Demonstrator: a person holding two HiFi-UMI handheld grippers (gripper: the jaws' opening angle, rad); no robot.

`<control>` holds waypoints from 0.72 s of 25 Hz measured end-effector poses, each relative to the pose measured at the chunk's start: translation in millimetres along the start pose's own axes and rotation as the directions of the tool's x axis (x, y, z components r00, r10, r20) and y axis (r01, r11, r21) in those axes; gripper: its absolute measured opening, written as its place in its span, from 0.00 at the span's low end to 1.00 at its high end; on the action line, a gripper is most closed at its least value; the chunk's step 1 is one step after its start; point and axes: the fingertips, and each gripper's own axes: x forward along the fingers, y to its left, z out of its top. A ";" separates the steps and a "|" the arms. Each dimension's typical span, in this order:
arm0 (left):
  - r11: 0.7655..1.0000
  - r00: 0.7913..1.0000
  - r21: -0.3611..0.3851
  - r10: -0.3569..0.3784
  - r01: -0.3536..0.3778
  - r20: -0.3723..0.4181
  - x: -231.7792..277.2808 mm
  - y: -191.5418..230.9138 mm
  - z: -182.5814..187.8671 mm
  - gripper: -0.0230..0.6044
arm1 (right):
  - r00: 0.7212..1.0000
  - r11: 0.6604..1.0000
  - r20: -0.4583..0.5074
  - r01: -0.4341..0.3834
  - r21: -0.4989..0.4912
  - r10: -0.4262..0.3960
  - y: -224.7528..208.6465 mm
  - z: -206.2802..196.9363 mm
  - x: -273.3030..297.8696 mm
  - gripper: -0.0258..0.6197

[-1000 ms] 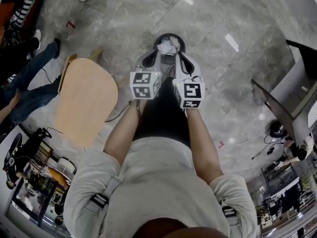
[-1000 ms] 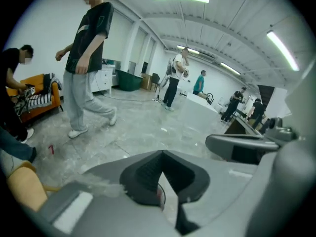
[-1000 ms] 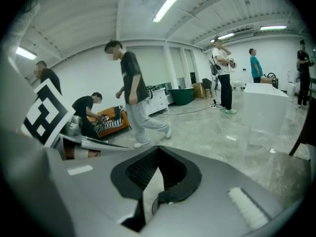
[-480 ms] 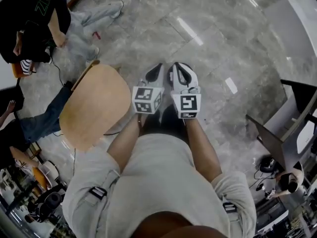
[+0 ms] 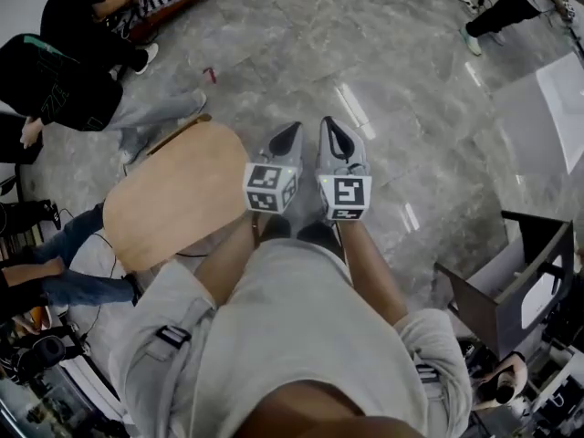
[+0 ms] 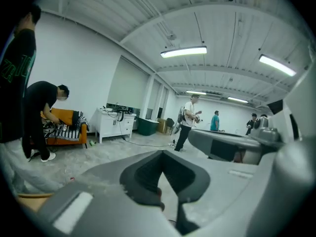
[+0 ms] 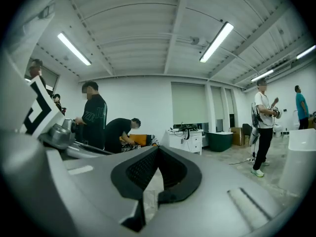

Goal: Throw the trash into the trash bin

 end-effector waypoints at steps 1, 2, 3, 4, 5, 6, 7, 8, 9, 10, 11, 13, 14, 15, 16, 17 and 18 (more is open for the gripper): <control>1.000 1.000 0.000 0.002 -0.002 0.014 -2.7 6.0 4.5 0.07 | 1.000 1.000 0.005 -0.005 -0.008 0.005 6.4 3.6 3.4 0.05; 1.000 1.000 0.001 0.003 -0.003 0.026 -4.7 11.1 8.1 0.07 | 1.000 1.000 0.009 -0.009 -0.016 0.009 11.5 5.8 6.4 0.05; 1.000 0.999 0.002 0.004 -0.004 0.035 -6.0 14.9 10.7 0.07 | 1.000 1.000 0.011 -0.013 -0.023 0.013 15.2 7.2 8.7 0.05; 1.000 0.999 0.002 0.004 -0.004 0.041 -7.2 17.0 12.0 0.07 | 1.000 1.000 0.011 -0.015 -0.027 0.015 17.8 7.8 9.7 0.05; 1.000 0.999 0.000 0.002 -0.002 0.044 -8.3 17.8 12.2 0.07 | 1.000 0.999 0.010 -0.015 -0.030 0.016 19.5 7.8 9.7 0.05; 1.000 0.999 -0.001 0.001 -0.001 0.044 -9.3 17.5 12.0 0.07 | 1.000 0.999 0.008 -0.016 -0.032 0.016 20.4 7.7 8.9 0.05; 1.000 0.999 -0.002 -0.001 0.001 0.045 -9.9 16.4 12.6 0.07 | 1.000 0.999 0.007 -0.016 -0.035 0.016 20.7 8.3 7.9 0.05; 1.000 0.999 0.000 -0.004 0.004 0.048 -10.1 14.3 14.3 0.07 | 1.000 0.999 0.008 -0.016 -0.039 0.016 20.1 10.0 6.7 0.05; 1.000 0.999 0.004 -0.006 0.006 0.054 -9.6 11.5 17.4 0.07 | 1.000 0.999 0.011 -0.016 -0.044 0.017 18.7 12.9 5.4 0.05; 1.000 0.998 0.008 -0.009 0.008 0.062 -8.6 8.1 21.0 0.07 | 1.000 0.999 0.016 -0.016 -0.048 0.017 16.6 16.3 4.2 0.05; 1.000 0.997 0.013 -0.012 0.011 0.070 -6.9 4.4 24.3 0.07 | 1.000 0.998 0.020 -0.016 -0.053 0.017 13.9 19.5 2.8 0.05; 1.000 0.996 0.023 -0.020 0.018 0.086 -1.7 -3.1 28.5 0.07 | 1.000 0.998 0.027 -0.012 -0.063 0.014 6.5 23.1 0.7 0.05; 0.999 0.996 0.027 -0.024 0.021 0.091 1.1 -5.8 29.4 0.07 | 0.999 0.998 0.030 -0.009 -0.067 0.011 2.3 23.9 0.2 0.05; 0.999 0.995 0.029 -0.025 0.023 0.091 3.3 -7.7 29.6 0.07 | 0.999 0.998 0.032 -0.005 -0.069 0.007 -1.2 24.5 -0.2 0.05; 0.999 0.996 0.031 -0.027 0.024 0.090 4.9 -9.1 29.7 0.07 | 0.999 0.997 0.033 -0.002 -0.071 0.004 -3.9 25.2 -0.5 0.05; 0.999 0.996 0.032 -0.029 0.026 0.089 6.2 -10.2 30.4 0.07 | 0.999 0.997 0.034 0.000 -0.073 0.002 -6.1 26.4 -0.6 0.05; 0.999 0.996 0.033 -0.030 0.028 0.090 7.9 -11.2 31.8 0.07 | 0.999 0.997 0.035 0.003 -0.074 0.000 -8.4 27.7 -0.2 0.05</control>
